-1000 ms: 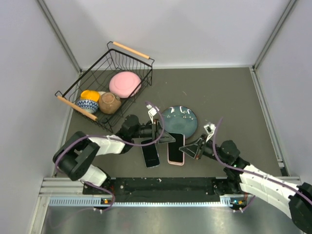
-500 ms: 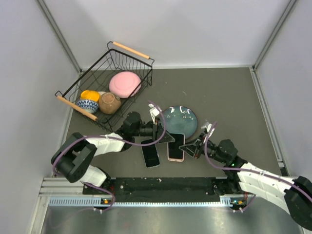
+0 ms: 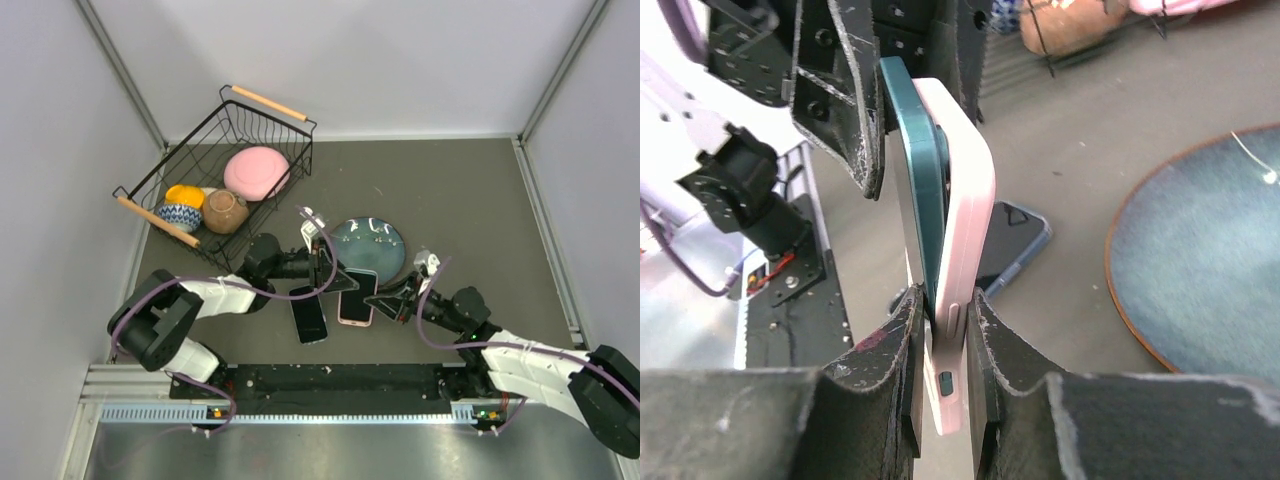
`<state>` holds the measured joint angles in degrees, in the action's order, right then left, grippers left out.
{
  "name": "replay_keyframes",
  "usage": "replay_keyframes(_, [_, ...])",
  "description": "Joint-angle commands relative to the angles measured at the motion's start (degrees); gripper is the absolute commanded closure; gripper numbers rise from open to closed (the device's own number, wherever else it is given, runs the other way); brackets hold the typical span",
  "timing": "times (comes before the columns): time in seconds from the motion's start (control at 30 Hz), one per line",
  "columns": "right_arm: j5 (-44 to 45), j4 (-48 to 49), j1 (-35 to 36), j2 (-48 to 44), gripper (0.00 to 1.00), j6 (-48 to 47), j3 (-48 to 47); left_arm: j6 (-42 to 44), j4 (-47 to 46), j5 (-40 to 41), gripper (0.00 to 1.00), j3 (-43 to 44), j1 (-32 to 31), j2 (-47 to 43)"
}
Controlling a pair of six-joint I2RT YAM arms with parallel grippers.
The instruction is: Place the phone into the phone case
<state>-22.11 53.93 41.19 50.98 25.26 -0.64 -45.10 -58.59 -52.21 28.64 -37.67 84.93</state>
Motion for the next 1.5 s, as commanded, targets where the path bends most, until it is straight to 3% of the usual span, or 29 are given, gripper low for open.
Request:
replay_keyframes(0.0, [-1.27, 11.03, -0.06, -3.43, 0.96, -0.82, 1.17, -9.04, -11.28, -10.98, 0.61, 0.27, -3.99, -0.2])
replay_keyframes(0.17, [-1.18, 7.42, -0.06, -9.13, 0.98, -1.7, 0.91, -8.95, -10.76, -12.57, 0.61, -0.08, -4.78, -2.74])
replay_keyframes(0.27, [-0.57, 6.19, -0.06, -11.6, 0.98, -1.53, 0.91, -3.08, -3.23, -11.09, 0.61, -0.17, -5.39, -5.63])
replay_keyframes(0.33, [-1.62, 1.47, -0.06, -11.87, 0.96, -2.49, -1.37, 4.62, 6.76, -8.63, 0.61, -0.08, -6.01, -7.83])
replay_keyframes(0.47, [-4.42, -0.86, -0.14, -8.45, 0.91, -1.01, -3.84, 16.17, 23.84, -0.64, 0.75, 3.51, -8.81, -12.14])
replay_keyframes(0.6, [-3.74, 1.35, -0.06, -4.93, 0.8, 1.55, -3.31, 21.28, 32.03, 4.2, 0.87, 5.81, -9.44, -11.63])
replay_keyframes(0.67, [-2.68, 0.65, -0.06, -4.58, 0.68, 1.73, -3.31, 22.34, 33.62, 5.7, 0.96, 5.99, -9.44, -10.93])
replay_keyframes(0.7, [-2.5, -1.18, -0.23, -4.4, 0.63, 1.55, -3.66, 22.43, 33.8, 7.1, 0.98, 5.81, -9.44, -10.75])
replay_keyframes(0.83, [-1.36, -11.19, -0.06, -6.67, 0.26, 1.03, -6.73, 23.21, 34.06, 10.8, 1.0, 5.37, -9.44, -10.04])
replay_keyframes(1.03, [7.07, -25.94, -0.23, -15.81, 0.07, 3.13, -9.28, 23.39, 33.37, 19.48, 1.0, 5.63, -9.44, -10.48])
replay_keyframes(1.23, [19.28, -39.59, -0.14, -24.78, 0.12, 9.01, -14.98, 20.76, 29.05, 28.1, 1.0, 7.12, -10.14, -11.54])
replay_keyframes(1.33, [24.3, -45.57, -0.14, -24.88, 0.13, 11.31, -18.23, 23.21, 29.23, 39.43, 1.0, 8.01, -12.76, -12.32])
replay_keyframes(1.43, [25.89, -51.28, -0.14, -19.97, 0.14, 11.04, -22.71, 25.41, 21.79, 52.09, 1.0, 3.54, -16.36, -13.73])
replay_keyframes(1.47, [25.97, -52.69, -0.14, -18.56, 0.14, 10.52, -23.78, 25.76, 13.84, 56.03, 1.0, -0.3, -17.08, -13.99])
